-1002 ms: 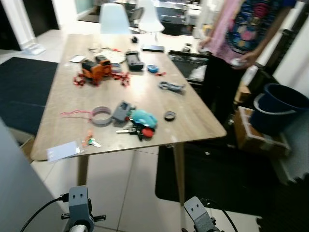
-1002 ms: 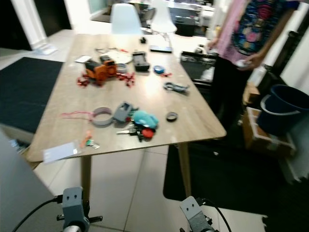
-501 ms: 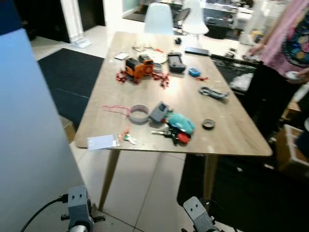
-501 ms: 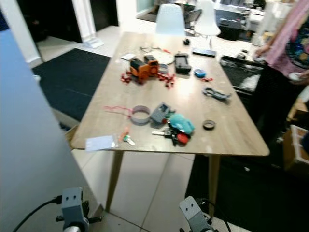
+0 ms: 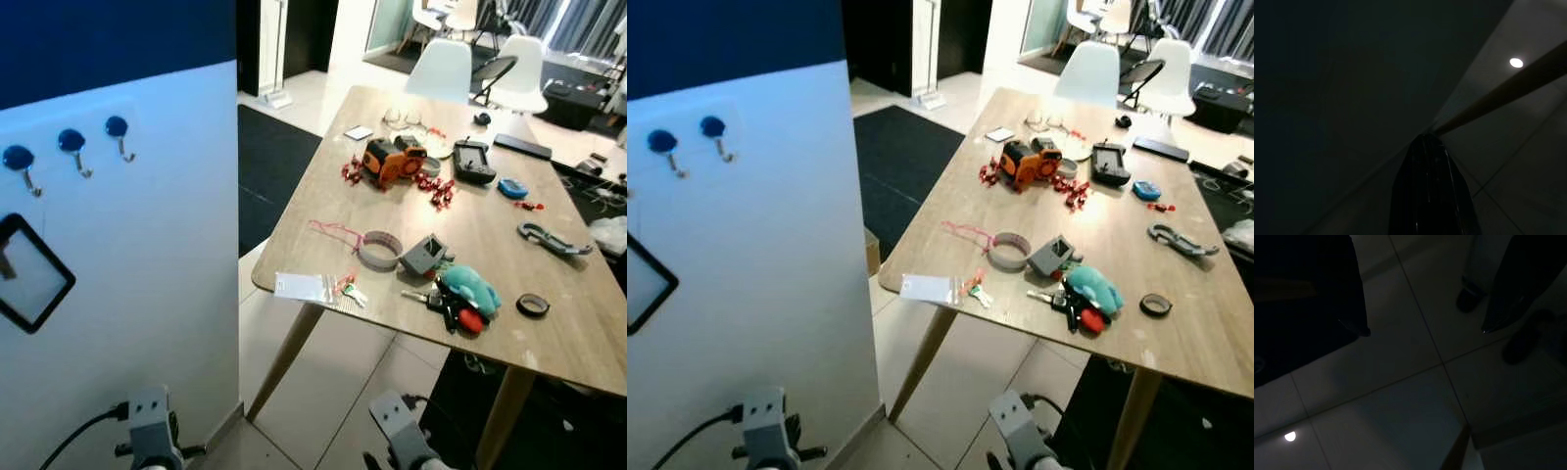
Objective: Hang keys on a hook
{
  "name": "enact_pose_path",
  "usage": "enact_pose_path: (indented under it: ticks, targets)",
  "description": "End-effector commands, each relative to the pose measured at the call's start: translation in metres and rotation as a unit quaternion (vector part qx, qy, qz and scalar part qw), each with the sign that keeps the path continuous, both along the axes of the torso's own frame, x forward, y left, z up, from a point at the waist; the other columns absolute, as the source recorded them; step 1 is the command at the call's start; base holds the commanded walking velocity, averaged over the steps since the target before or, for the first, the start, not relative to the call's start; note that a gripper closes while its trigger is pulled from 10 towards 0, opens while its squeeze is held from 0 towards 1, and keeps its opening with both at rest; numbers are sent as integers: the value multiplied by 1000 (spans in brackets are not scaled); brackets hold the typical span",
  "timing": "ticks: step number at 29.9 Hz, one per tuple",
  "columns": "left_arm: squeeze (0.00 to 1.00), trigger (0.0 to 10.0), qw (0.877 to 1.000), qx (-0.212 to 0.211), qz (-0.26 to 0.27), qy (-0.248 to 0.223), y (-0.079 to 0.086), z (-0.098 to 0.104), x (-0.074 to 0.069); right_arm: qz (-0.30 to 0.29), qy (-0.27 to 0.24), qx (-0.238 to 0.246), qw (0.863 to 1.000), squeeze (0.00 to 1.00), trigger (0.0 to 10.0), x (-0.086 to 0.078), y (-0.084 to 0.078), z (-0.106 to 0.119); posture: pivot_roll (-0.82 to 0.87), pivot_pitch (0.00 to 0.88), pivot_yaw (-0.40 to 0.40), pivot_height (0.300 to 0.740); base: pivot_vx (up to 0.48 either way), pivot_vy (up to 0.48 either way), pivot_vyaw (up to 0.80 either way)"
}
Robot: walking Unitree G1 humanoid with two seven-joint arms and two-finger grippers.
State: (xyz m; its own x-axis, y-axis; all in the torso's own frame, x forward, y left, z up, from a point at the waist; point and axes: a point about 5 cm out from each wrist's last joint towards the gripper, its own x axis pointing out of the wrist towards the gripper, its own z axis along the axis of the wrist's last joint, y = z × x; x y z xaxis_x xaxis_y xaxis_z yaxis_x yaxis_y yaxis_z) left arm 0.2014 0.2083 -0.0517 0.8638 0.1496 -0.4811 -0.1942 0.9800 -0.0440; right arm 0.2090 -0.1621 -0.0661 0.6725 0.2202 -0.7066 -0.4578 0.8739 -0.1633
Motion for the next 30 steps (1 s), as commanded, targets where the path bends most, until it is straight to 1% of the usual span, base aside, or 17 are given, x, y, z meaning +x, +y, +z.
enact_pose_path:
  ticks: [1, 6, 8, 13, 26, 30]
  targets:
    - [0, 10000, 1000, -7, -19, -9, -5, 1, 1, -11, 14, -7, 1000, 0, 10000, -8, -8, -4, 55, 50, -86, 740, 0, 0, 0]
    - [0, 10000, 999, -11, -34, -11, -8, 1, 1, -12, 14, -7, 1000, 0, 10000, -8, -8, -4, 55, 52, -86, 740, 0, 0, 0]
    - [0, 10000, 999, -21, -47, -11, -11, 1, 2, -13, 15, -7, 1000, 0, 10000, -9, -8, -5, 53, 56, -84, 740, 0, -127, 0]
    - [0, 10000, 998, -25, -53, -16, -13, 2, 2, -16, 17, -7, 1000, 0, 10000, -10, -8, -6, 51, 58, -81, 740, 0, -387, 0]
    - [0, 10000, 998, -26, -58, -12, -14, 1, 3, -21, 18, -6, 1000, 0, 10000, -12, -8, -6, 48, 61, -77, 740, 0, -415, 0]
    - [0, 10000, 998, -29, -55, -5, -13, 0, 2, -21, 18, -6, 1000, 0, 10000, -11, -9, -6, 48, 61, -76, 740, 0, 0, 0]
